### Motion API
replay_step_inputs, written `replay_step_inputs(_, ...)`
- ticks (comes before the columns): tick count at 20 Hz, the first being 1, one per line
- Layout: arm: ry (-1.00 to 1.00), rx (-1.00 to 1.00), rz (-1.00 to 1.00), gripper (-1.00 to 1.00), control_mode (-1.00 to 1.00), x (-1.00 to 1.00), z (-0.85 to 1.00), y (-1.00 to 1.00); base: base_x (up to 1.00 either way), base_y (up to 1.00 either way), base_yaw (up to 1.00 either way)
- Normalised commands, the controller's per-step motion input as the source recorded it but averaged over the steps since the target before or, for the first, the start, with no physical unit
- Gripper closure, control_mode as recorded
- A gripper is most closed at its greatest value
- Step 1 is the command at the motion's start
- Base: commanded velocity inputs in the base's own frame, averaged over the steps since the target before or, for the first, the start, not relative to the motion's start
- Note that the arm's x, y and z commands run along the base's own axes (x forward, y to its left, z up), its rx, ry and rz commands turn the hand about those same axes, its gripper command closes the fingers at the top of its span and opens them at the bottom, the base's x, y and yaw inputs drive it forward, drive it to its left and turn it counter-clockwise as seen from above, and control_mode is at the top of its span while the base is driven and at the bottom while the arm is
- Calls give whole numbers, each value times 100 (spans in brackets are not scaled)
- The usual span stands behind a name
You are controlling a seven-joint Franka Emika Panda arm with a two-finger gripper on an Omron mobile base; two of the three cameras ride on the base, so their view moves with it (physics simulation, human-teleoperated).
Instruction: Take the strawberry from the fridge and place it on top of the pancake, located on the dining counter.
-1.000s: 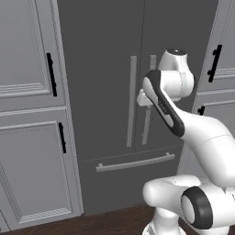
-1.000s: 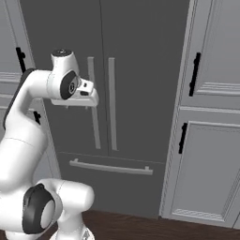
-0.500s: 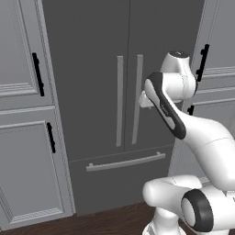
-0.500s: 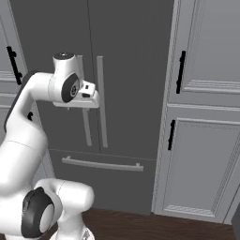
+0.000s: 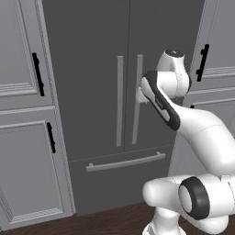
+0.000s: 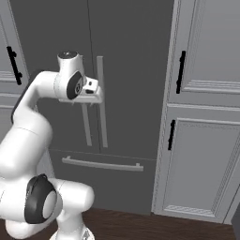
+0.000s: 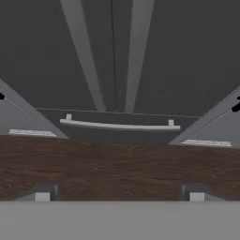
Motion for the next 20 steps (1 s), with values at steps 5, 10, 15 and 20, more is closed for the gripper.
replay_step_inputs(5, -29, 0, -2, -100, -100, 87, -8, -2, 0, 0, 0)
replay_step_inputs(10, -13, 0, -2, -100, -100, 84, -17, 0, 0, 0, 0)
replay_step_inputs(15, -8, 0, 0, -100, -100, 49, -1, -1, 0, 0, 0)
replay_step_inputs(20, -4, 1, 0, -100, -100, 36, 0, 0, 0, 0, 0)
